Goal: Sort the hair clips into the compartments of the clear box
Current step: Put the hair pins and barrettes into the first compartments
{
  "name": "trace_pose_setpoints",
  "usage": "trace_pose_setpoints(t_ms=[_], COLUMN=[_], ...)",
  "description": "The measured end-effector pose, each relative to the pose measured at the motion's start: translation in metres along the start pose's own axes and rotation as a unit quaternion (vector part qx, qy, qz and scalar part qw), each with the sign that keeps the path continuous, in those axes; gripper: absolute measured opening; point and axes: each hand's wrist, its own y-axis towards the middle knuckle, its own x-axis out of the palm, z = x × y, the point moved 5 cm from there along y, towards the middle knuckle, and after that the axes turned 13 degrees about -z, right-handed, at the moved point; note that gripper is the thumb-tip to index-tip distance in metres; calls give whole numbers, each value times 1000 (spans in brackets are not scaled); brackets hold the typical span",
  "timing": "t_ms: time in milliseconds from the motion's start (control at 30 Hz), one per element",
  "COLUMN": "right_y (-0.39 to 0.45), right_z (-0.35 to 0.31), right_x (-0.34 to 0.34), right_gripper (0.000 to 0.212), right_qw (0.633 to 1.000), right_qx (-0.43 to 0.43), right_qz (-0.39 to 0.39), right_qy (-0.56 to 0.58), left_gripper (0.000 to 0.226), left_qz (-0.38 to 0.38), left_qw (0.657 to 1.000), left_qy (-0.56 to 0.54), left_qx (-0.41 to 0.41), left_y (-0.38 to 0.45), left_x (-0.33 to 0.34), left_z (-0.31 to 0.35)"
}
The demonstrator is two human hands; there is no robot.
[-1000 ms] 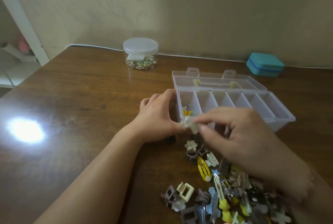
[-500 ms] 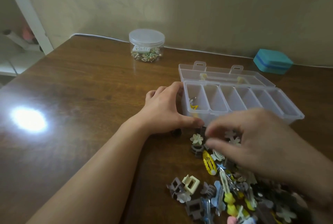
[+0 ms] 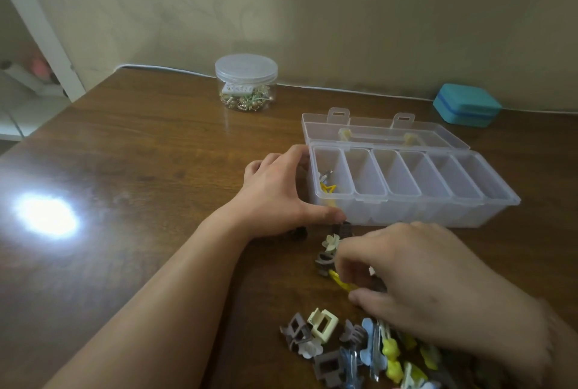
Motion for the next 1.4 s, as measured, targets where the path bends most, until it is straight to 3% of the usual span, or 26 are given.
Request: trace_pose_setpoints(t_ms=[133,200,267,367,500,567,633,767,867,1033,1133,1400], right_y=[-5,0,7,18,7,1,-7,-19,-16,-16,-15,-11], right_z=[12,23,34,38,34,28,23,4,-10,-15,-13,-1], right_x=[-19,-31,-40,-40,-34,-25,-15,-7,5,5,0,-1], right_gripper=[14,14,10,6,6,3,22,44,40,26,26,20], right_qw=[979,945,917,915,946,978,994,983,972,974,982,983], right_qx=[-10,-2,18,30,8,-17,-34,-85,-97,-103,-127,-165], right_qz=[-9,96,224,280,234,122,-18,-161,-211,-197,-139,-73], right_qy=[203,312,329,290,222,166,98,37,32,34,-2,23], left_gripper=[97,97,97,93,96,96,92,89,89,89,89,94], left_qz=[2,-1,-5,-5,-8,-7,-3,1,0,-2,-4,-5], left_qw=[1000,1000,1000,1000,1000,1000,1000,1000,1000,1000,1000,1000], left_qy=[4,4,3,4,1,0,-5,-9,-12,-8,-8,-6], left_qx=[1,1,0,2,-1,-3,-6,-5,-4,-5,-5,-8], left_y=[1,2,2,1,0,0,-1,-3,-3,-2,-1,0], left_x=[1,1,1,0,0,0,0,-1,-1,-1,-1,0], left_z=[0,0,0,0,1,1,2,5,4,5,3,1])
